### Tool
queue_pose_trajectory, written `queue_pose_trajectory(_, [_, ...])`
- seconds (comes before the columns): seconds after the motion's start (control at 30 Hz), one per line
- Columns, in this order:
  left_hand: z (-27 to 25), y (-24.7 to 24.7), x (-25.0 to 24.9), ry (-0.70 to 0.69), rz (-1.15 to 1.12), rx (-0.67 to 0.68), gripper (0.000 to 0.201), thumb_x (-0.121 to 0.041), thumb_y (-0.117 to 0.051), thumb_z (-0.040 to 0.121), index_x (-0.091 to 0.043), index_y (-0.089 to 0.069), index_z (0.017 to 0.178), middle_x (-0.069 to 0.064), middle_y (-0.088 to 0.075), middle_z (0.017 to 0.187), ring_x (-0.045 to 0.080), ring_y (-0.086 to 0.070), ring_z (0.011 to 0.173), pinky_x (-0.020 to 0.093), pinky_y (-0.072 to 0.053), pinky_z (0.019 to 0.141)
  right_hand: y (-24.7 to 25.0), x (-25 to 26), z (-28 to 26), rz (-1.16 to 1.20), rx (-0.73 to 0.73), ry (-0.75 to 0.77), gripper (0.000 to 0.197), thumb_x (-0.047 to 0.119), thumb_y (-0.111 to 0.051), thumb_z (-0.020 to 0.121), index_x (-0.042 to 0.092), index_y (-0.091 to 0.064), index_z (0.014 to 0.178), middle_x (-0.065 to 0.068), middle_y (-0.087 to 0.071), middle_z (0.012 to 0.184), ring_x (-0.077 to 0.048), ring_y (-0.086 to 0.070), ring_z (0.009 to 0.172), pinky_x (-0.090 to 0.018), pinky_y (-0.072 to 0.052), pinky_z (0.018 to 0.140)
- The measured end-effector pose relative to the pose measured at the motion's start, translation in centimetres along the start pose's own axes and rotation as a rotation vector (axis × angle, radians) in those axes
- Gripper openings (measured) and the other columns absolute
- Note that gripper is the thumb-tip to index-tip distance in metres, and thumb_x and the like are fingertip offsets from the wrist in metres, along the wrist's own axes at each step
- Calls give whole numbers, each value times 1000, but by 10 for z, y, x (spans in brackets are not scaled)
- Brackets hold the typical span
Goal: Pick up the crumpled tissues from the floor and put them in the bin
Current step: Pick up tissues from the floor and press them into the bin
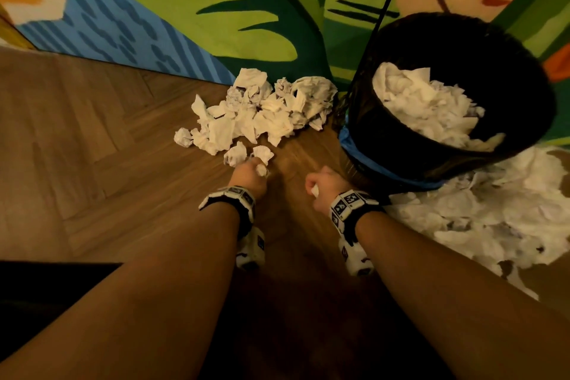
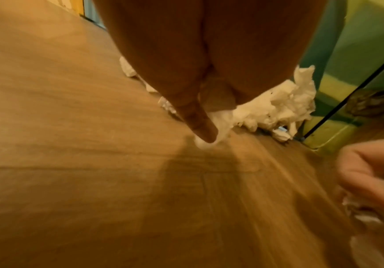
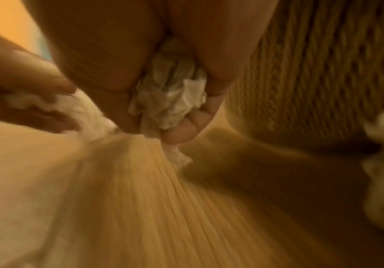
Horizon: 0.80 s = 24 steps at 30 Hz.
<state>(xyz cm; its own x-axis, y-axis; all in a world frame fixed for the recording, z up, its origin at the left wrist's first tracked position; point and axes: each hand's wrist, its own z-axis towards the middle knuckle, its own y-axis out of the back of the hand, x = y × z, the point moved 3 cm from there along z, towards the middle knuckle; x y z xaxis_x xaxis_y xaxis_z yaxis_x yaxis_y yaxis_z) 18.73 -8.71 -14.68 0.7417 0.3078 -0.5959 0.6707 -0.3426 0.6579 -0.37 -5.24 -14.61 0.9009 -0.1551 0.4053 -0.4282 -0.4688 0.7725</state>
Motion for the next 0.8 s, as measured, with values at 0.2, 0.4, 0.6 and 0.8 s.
queue_pose_trajectory(0.2, [-18, 43, -72, -135, -242, -72, 23, -26, -46, 99, -15, -65, 102, 12, -71, 96, 33, -68, 91, 48, -56, 85, 83, 73, -47, 148, -183, 303, 44, -3, -57, 82, 35, -54, 104, 0, -51, 121, -20, -51, 110, -27, -40, 91])
queue_pose_trajectory(0.4, [-46, 102, -179, -269, -570, -64, 67, -75, -43, 80, -13, -66, 87, 7, -52, 66, 24, -48, 55, 26, -36, 49, 209, 111, -104, 179, -524, 435, 72, 1, -63, 82, 31, -32, 140, -11, -61, 118, -28, -63, 96, -31, -49, 80])
queue_pose_trajectory(0.6, [-99, 105, -292, -625, -448, 179, 68, -76, -37, 85, -23, -65, 117, 7, -74, 100, 23, -70, 81, 36, -57, 65, 295, 73, -138, 31, -556, 376, 107, 17, -77, 80, 34, -2, 155, 0, -65, 93, -17, -64, 77, -29, -52, 70])
queue_pose_trajectory(0.8, [-123, 110, -331, -870, -232, 35, 22, -30, -56, 96, -12, -57, 83, 3, -67, 73, 11, -61, 58, 34, -52, 56, 327, 35, -143, -150, -618, 321, 88, 44, -82, 70, 30, -38, 145, -9, -56, 136, -32, -52, 124, -38, -41, 105])
